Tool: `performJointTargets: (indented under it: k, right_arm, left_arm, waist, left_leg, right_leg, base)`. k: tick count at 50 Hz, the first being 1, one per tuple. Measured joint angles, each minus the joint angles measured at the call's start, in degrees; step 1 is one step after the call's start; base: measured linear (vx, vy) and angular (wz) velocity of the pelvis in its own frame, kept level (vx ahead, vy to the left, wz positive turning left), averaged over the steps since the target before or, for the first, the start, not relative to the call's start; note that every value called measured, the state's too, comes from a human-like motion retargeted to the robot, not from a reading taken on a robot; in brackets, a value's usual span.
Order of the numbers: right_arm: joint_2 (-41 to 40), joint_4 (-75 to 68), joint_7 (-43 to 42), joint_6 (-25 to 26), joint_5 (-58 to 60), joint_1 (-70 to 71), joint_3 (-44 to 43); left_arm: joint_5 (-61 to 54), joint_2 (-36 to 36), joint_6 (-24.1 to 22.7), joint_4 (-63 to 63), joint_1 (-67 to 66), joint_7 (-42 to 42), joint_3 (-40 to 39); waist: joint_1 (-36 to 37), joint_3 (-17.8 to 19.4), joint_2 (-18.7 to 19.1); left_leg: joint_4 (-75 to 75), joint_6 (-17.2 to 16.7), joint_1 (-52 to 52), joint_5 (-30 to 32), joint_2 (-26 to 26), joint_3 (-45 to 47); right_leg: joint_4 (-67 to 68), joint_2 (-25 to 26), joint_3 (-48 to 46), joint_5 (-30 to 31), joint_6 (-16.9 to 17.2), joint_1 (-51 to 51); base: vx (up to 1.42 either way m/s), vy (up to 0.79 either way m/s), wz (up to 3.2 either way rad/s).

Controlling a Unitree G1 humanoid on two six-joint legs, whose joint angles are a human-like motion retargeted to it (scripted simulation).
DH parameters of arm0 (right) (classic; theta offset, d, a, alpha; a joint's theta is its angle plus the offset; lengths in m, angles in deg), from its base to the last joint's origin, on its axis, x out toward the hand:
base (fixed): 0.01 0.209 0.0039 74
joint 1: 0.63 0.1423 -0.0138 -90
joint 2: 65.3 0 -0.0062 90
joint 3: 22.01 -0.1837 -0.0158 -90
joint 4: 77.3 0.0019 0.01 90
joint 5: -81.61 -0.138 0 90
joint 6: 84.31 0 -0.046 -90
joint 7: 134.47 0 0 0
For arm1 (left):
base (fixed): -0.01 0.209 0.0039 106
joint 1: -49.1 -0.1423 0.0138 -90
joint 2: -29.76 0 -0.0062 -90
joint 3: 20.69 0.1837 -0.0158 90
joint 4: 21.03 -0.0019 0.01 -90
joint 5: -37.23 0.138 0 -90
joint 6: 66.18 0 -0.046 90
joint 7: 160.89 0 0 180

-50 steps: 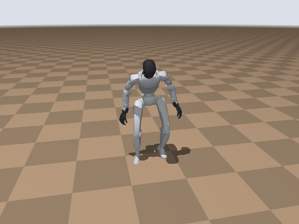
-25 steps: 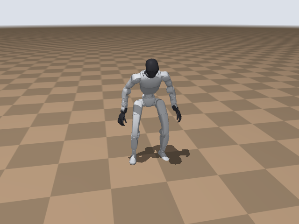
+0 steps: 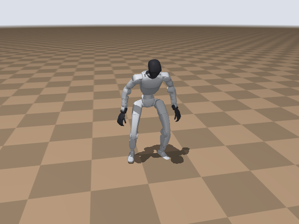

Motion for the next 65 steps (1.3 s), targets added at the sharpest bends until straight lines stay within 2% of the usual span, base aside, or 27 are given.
performJointTargets:
  k: [3,5,7,8,10,13,15,17,20,24,26,28,30,33,35,37,38,40,43,45,48,53,55,58,61,63,65]
  right_arm:
    - [-0.8,-4.8,-0.9,0.1,1.2,1.6,1.3]
    - [-1.3,-7.5,-1.5,0.2,0.2,3.5,2.8]
    - [-1.1,-8.3,-1.7,-0.2,-1.2,5.3,4.5]
    - [-0.8,-8.0,-1.6,-0.4,-1.3,6.0,5.0]
    - [-0.1,-6.9,-1.8,-1.0,-1.2,7.2,5.7]
    - [0.6,-5.4,-2.3,-1.4,-0.9,8.5,6.5]
    - [0.4,-5.2,-2.3,-1.4,-1.0,8.6,6.8]
    - [-0.2,-5.2,-2.2,-1.3,-1.8,7.6,6.6]
    - [-1.1,-4.6,-1.5,-1.1,-3.1,4.6,5.4]
    - [-1.8,-3.1,-0.2,0.4,-3.3,-1.2,2.7]
    - [-1.9,-2.8,-0.1,0.8,-2.6,-3.4,1.5]
    - [-2.2,-2.9,-0.3,0.6,-1.6,-4.6,0.9]
    - [-2.6,-3.6,-0.2,0.1,-0.5,-4.9,0.8]
    - [-3.2,-5.1,-0.6,0.2,1.0,-3.0,1.7]
    - [-3.5,-5.5,-1.3,0.5,0.5,-0.9,3.1]
    - [-2.7,-4.5,-1.7,0.5,-0.4,0.8,5.0]
    - [-2.0,-3.6,-1.8,0.3,-0.2,1.4,5.4]
    - [-1.5,-3.3,-2.8,0.1,-0.4,3.9,6.1]
    - [-0.7,-3.1,-4.0,-0.4,-1.0,6.4,6.6]
    - [-0.7,-2.9,-4.0,-0.7,-1.4,6.8,6.3]
    - [-0.8,-1.5,-3.3,-0.7,-2.3,4.3,5.0]
    - [-1.4,-1.2,-0.8,1.5,-2.3,-2.2,2.1]
    - [-1.7,-1.6,-0.3,1.6,-1.3,-4.3,1.0]
    - [-2.4,-3.1,0.0,0.5,0.4,-5.0,0.6]
    - [-2.9,-3.8,-0.7,-0.3,0.8,-3.3,1.1]
    - [-2.9,-3.2,-1.7,-0.4,-0.1,-1.3,2.3]
    - [-2.4,-1.6,-2.4,-0.5,-0.6,0.5,3.0]
  left_arm:
    - [0.4,-0.9,-0.4,0.7,-2.1,-2.3,-3.1]
    - [1.0,-1.1,0.0,1.6,-4.4,-2.5,-5.4]
    - [0.7,-1.1,-0.3,2.1,-6.6,-1.3,-7.0]
    - [0.5,-1.1,-0.8,2.1,-7.6,-0.8,-7.6]
    - [1.2,-1.0,-1.1,1.6,-9.1,-0.6,-8.2]
    - [3.3,-0.3,-0.8,0.2,-10.4,-1.1,-8.2]
    - [3.8,0.3,-0.7,-1.4,-10.2,-1.2,-7.7]
    - [3.7,0.9,-0.4,-2.8,-9.4,-1.0,-7.0]
    - [3.0,1.7,-0.2,-3.7,-7.5,-0.4,-4.9]
    - [2.2,3.3,0.0,-3.1,-2.9,0.2,0.4]
    - [1.4,3.4,0.1,-2.3,-0.8,-0.6,1.5]
    - [-0.1,2.9,-0.1,-1.5,0.4,-1.9,0.7]
    - [-2.6,1.7,-0.8,-0.8,0.3,-3.0,-1.6]
    - [-6.2,0.0,-1.9,0.4,-1.4,-3.7,-6.3]
    - [-6.4,-0.5,-1.4,1.6,-3.3,-3.4,-8.9]
    - [-5.7,-0.8,-0.9,2.4,-4.9,-2.4,-9.8]
    - [-5.2,-1.0,-1.0,2.7,-5.5,-2.2,-9.8]
    - [-4.3,-1.3,-1.1,2.6,-6.5,-2.8,-9.8]
    - [-2.7,-1.5,-1.0,1.7,-7.2,-3.5,-9.2]
    - [-2.4,-1.4,-1.2,0.6,-6.9,-3.4,-8.6]
    - [-1.6,-1.0,-0.8,-0.9,-5.8,-2.7,-6.2]
    - [-0.1,0.0,1.3,-1.8,-1.3,-0.9,-0.7]
    - [0.6,-0.3,1.8,-1.5,0.1,-1.4,-0.7]
    - [0.7,-1.2,1.2,-0.7,-0.1,-3.1,-3.2]
    - [-0.6,-1.8,0.2,0.5,-2.8,-4.1,-7.1]
    - [-2.3,-1.8,0.3,1.4,-5.7,-3.9,-9.7]
    - [-4.7,-2.0,0.2,1.6,-8.6,-2.9,-11.5]
  waist:
    - [0.7,0.0,-0.8]
    - [1.1,0.0,-1.7]
    - [1.5,0.0,-1.8]
    - [1.4,0.0,-2.0]
    - [1.3,0.0,-2.8]
    - [1.7,0.0,-3.6]
    - [1.9,0.0,-3.7]
    - [2.2,0.0,-3.5]
    - [2.2,0.0,-3.0]
    - [1.5,0.0,-2.6]
    - [1.4,0.0,-1.4]
    - [1.8,0.0,-0.4]
    - [2.2,0.0,0.0]
    - [1.8,0.0,-1.3]
    - [1.8,0.0,-2.9]
    - [1.9,0.0,-3.4]
    - [1.6,0.0,-3.4]
    - [0.6,0.0,-3.9]
    - [1.1,0.0,-4.2]
    - [1.7,0.0,-3.8]
    - [2.5,0.0,-2.9]
    - [1.4,0.0,-1.8]
    - [1.4,0.0,-0.5]
    - [2.3,0.0,0.3]
    - [2.0,0.0,-1.1]
    - [1.4,0.0,-2.2]
    - [-0.1,0.0,-2.9]
  left_leg:
    - [0.9,-1.3,0.7,-0.2,-2.2,2.6]
    - [5.4,-3.9,-0.9,0.2,-3.0,2.7]
    - [13.4,-7.8,-4.5,1.2,-3.2,-1.2]
    - [17.5,-9.7,-6.3,1.2,-3.5,-3.6]
    - [24.6,-10.7,-8.9,-0.9,-1.8,-5.9]
    - [28.7,-4.4,-9.6,-6.0,6.5,-5.1]
    - [24.9,-0.9,-8.2,-8.4,10.4,-5.6]
    - [15.4,0.0,-4.9,-6.6,11.6,-6.3]
    - [9.0,-0.8,-2.8,-1.8,10.5,-7.5]
    - [9.3,-2.9,-4.0,-1.3,7.0,-5.4]
    - [7.6,-2.0,-3.9,-1.7,5.1,-4.6]
    - [6.4,-1.2,-3.7,-1.6,3.9,-3.6]
    - [5.4,-1.0,-3.2,-1.3,2.8,-2.2]
    - [4.9,-1.8,-2.7,-0.3,-0.1,0.5]
    - [8.7,-4.9,-4.4,1.7,-1.8,0.5]
    - [15.1,-8.9,-7.8,3.3,-3.1,-3.5]
    - [18.2,-9.9,-9.5,2.6,-3.8,-5.6]
    - [22.6,-8.9,-11.2,-0.7,-2.2,-6.8]
    - [21.6,-2.2,-10.5,-5.6,6.0,-4.2]
    - [13.7,0.5,-7.8,-5.7,9.2,-4.0]
    - [4.1,-0.1,-4.3,1.1,9.0,-5.8]
    - [4.4,-1.7,-3.7,1.5,4.3,-4.6]
    - [3.3,-0.5,-2.6,0.5,2.5,-4.4]
    - [2.9,0.0,-0.9,-0.3,1.1,-3.0]
    - [4.5,-2.1,0.4,-1.4,-1.0,-1.4]
    - [9.5,-5.5,-0.7,-0.7,-2.0,-3.1]
    - [16.1,-9.4,-2.6,0.3,-3.1,-6.8]
  right_leg:
    - [-7.1,2.8,-1.2,2.8,3.4,3.0]
    - [-13.7,2.6,-1.5,4.5,2.4,5.8]
    - [-10.5,1.1,-0.2,4.6,-0.1,4.2]
    - [-8.4,0.2,0.8,5.5,1.0,3.0]
    - [-6.4,-1.2,2.4,5.6,2.0,1.7]
    - [-5.6,-1.4,4.6,4.6,0.7,0.3]
    - [-5.9,-1.2,5.5,5.6,1.0,0.1]
    - [-7.2,-0.9,5.7,6.9,1.2,0.5]
    - [-9.3,-1.5,5.8,9.6,0.8,1.0]
    - [-8.7,-7.2,2.5,16.3,-1.4,-0.6]
    - [-4.9,-8.9,-0.7,15.3,-2.2,-2.3]
    - [0.0,-7.8,-2.9,9.9,-2.0,-3.6]
    - [3.6,-4.2,-3.7,4.7,-0.2,-4.3]
    - [-5.8,3.3,-1.8,5.6,5.7,-1.1]
    - [-14.5,4.7,-1.0,7.0,4.3,2.3]
    - [-12.1,2.6,0.1,7.5,0.0,0.9]
    - [-10.0,1.3,1.0,9.0,0.6,-0.5]
    - [-8.6,-0.3,2.5,9.9,1.5,-1.4]
    - [-10.1,-0.7,3.9,9.5,1.1,-1.2]
    - [-11.8,-0.2,4.3,11.2,2.4,-0.9]
    - [-13.9,0.1,4.3,13.0,2.7,0.2]
    - [-11.2,-6.3,0.7,14.8,-0.3,0.9]
    - [-7.0,-6.4,-0.8,9.9,-0.2,0.8]
    - [-1.7,-1.7,-1.7,2.2,2.3,1.0]
    - [-8.9,1.8,-3.2,4.3,5.5,5.2]
    - [-11.6,1.6,-2.8,5.6,2.7,7.2]
    - [-8.0,-0.2,-1.4,6.2,1.2,6.9]
  base:
    - [0.04,0.28,-0.14]
    - [0.05,0.27,-0.25]
    - [0.03,0.29,-0.33]
    - [0.03,0.3,-0.22]
    - [0.03,0.3,-0.21]
    - [0.01,0.34,-0.4]
    - [-0.01,0.4,-0.39]
    - [-0.01,0.44,-0.29]
    - [-0.01,0.49,-0.02]
    - [-0.03,0.52,0.48]
    - [-0.03,0.5,0.38]
    - [0.01,0.42,0.07]
    - [0.03,0.36,-0.04]
    - [0.04,0.32,0.02]
    - [0.04,0.29,-0.12]
    - [0.03,0.33,-0.01]
    - [0.02,0.35,0.22]
    - [0.02,0.35,0.18]
    - [0.0,0.38,-0.32]
    - [-0.01,0.44,-0.52]
    - [0.01,0.47,-0.28]
    - [0.02,0.47,0.55]
    - [0.05,0.4,0.46]
    - [0.07,0.3,0.06]
    - [0.09,0.25,-0.07]
    - [0.11,0.25,-0.18]
    - [0.11,0.29,0.0]
